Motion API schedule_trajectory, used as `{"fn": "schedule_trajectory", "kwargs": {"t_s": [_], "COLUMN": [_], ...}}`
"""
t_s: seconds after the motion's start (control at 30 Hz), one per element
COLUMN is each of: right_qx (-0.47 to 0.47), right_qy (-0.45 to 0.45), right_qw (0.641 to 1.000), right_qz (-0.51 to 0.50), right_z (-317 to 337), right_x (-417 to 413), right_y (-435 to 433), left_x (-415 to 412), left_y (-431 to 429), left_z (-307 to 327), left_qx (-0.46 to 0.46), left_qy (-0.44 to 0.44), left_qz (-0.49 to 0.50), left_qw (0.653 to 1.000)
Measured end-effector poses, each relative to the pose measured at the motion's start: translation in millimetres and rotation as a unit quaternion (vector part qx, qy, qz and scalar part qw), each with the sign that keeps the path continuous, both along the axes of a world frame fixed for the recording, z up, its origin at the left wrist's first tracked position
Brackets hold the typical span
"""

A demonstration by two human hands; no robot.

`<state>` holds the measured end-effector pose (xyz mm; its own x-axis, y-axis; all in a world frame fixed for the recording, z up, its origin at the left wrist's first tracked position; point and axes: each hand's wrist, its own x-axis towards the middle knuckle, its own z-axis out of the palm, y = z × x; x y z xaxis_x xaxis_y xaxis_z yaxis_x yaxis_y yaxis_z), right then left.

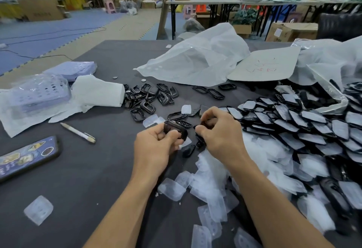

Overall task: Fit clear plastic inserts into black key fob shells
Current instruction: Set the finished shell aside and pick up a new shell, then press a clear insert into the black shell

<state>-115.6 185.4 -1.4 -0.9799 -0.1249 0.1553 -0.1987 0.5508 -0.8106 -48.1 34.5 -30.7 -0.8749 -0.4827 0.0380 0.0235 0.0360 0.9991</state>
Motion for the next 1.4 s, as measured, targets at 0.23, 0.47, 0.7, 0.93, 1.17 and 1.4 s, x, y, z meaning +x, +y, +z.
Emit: {"fn": "schedule_trajectory", "kwargs": {"t_s": [0.23,0.47,0.7,0.93,1.17,1.4], "right_qx": [-0.162,-0.215,-0.259,-0.324,-0.382,-0.408], "right_qy": [-0.008,-0.040,-0.022,-0.042,-0.099,-0.136], "right_qw": [0.986,0.974,0.963,0.944,0.919,0.902], "right_qz": [-0.031,-0.061,-0.072,-0.033,0.019,0.025], "right_z": [-12.9,-22.7,-24.6,-17.4,-6.7,0.7], "right_x": [6.5,-2.0,-2.7,-4.0,-4.8,0.5], "right_y": [2.1,3.3,3.5,5.2,8.6,8.5], "left_x": [-8.2,-9.3,-10.3,-12.2,-9.4,-8.0], "left_y": [-1.9,-6.4,-7.9,-4.3,-0.1,-0.3], "left_z": [-3.3,-0.9,-1.9,1.7,7.3,10.7], "left_qx": [0.010,0.024,0.004,0.034,0.020,0.066], "left_qy": [0.018,0.009,0.015,0.009,-0.011,-0.016], "left_qz": [-0.005,0.005,0.023,0.013,-0.042,-0.049], "left_qw": [1.000,1.000,1.000,0.999,0.999,0.996]}}
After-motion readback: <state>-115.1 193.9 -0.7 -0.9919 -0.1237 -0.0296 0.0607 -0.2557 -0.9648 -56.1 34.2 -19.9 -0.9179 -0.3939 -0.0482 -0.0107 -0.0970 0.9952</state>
